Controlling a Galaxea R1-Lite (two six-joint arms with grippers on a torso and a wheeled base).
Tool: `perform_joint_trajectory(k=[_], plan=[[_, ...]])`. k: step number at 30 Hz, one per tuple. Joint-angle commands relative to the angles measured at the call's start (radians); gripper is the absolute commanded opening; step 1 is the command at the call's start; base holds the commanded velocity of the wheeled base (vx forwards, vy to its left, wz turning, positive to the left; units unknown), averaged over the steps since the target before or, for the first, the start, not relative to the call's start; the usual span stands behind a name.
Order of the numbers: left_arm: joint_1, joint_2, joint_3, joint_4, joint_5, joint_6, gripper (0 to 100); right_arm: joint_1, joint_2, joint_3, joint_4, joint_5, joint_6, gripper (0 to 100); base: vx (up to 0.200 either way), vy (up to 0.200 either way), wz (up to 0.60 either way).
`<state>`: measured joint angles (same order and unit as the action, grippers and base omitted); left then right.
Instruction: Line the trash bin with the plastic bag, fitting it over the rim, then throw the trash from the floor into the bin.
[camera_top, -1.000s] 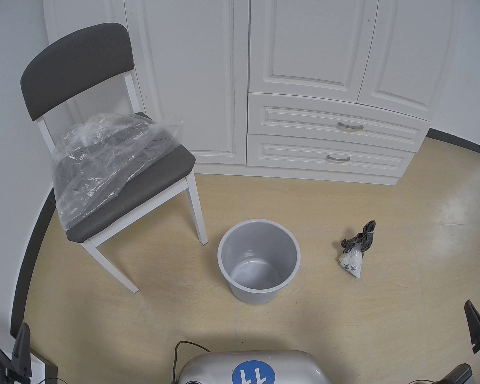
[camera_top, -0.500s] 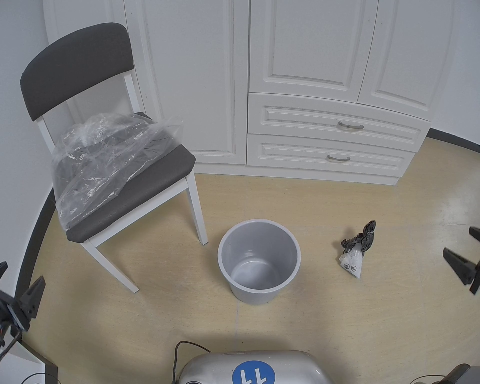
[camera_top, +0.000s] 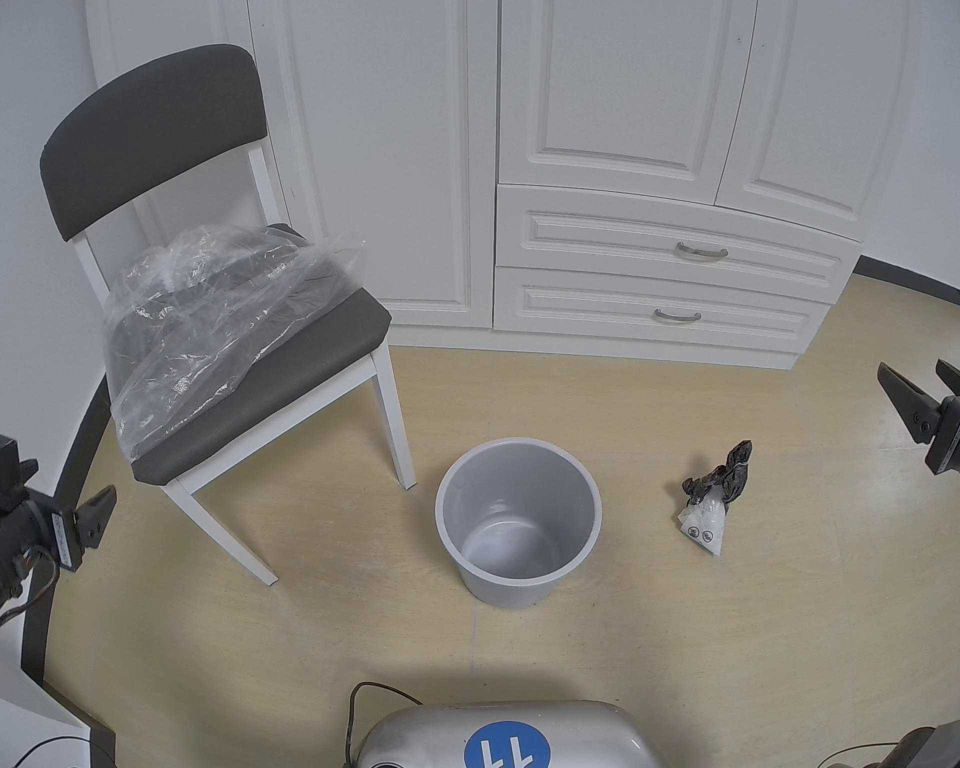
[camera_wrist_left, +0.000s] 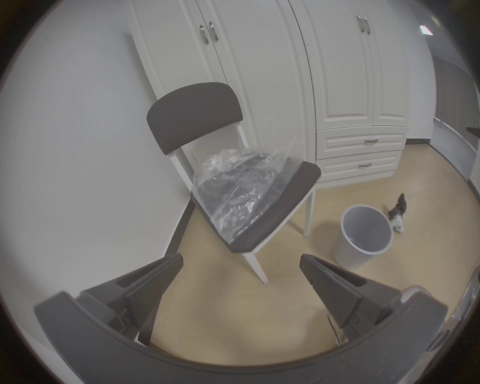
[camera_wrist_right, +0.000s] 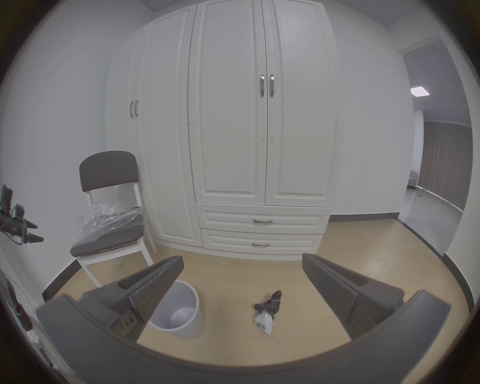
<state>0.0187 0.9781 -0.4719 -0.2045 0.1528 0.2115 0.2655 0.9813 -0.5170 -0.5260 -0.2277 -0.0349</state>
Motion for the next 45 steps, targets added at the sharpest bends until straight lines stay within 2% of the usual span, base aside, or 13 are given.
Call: perform_joint_trajectory(k=[1,5,8,14,18,22,24,25,28,31,38,45], plan=[[0.044,0.200,0.050,-0.165,0.001,0.023,100,0.098,0.039,0.006,-0.017,-0.024,0.004,100,0.000,0.000,0.00],[0.038,0.252,0.084,-0.268,-0.016,0.020,100,0.113,0.086,0.012,-0.032,-0.022,0.006,100,0.000,0.000,0.00],[0.046,0.321,0.072,-0.306,-0.030,0.019,100,0.113,0.117,0.008,-0.034,-0.022,0.006,100,0.000,0.000,0.00],[0.064,0.450,0.065,-0.480,-0.030,0.037,100,0.119,0.201,0.005,-0.066,-0.021,0.016,100,0.000,0.000,0.00],[0.078,0.459,0.079,-0.493,-0.030,0.072,100,0.119,0.254,0.014,-0.135,-0.025,0.016,100,0.000,0.000,0.00],[0.167,0.462,0.125,-0.495,-0.035,0.190,100,0.119,0.307,0.040,-0.198,-0.029,0.015,100,0.000,0.000,0.00],[0.207,0.468,0.125,-0.495,-0.044,0.220,100,0.119,0.323,0.040,-0.201,-0.029,0.016,100,0.000,0.000,0.00],[0.208,0.468,0.125,-0.497,-0.047,0.220,100,0.119,0.324,0.040,-0.201,-0.029,0.018,100,0.000,0.000,0.00],[0.253,0.484,0.116,-0.498,-0.134,0.218,100,0.121,0.358,0.041,-0.203,-0.027,0.024,100,0.000,0.000,0.00],[0.264,0.498,0.110,-0.500,-0.185,0.216,100,0.127,0.376,0.041,-0.203,-0.029,0.027,100,0.000,0.000,0.00],[0.271,0.547,0.102,-0.552,-0.185,0.212,100,0.136,0.384,0.051,-0.203,-0.029,0.027,100,0.000,0.000,0.00],[0.296,0.676,0.111,-0.742,-0.182,0.213,100,0.155,0.398,0.055,-0.206,-0.027,0.029,100,0.000,0.000,0.00]])
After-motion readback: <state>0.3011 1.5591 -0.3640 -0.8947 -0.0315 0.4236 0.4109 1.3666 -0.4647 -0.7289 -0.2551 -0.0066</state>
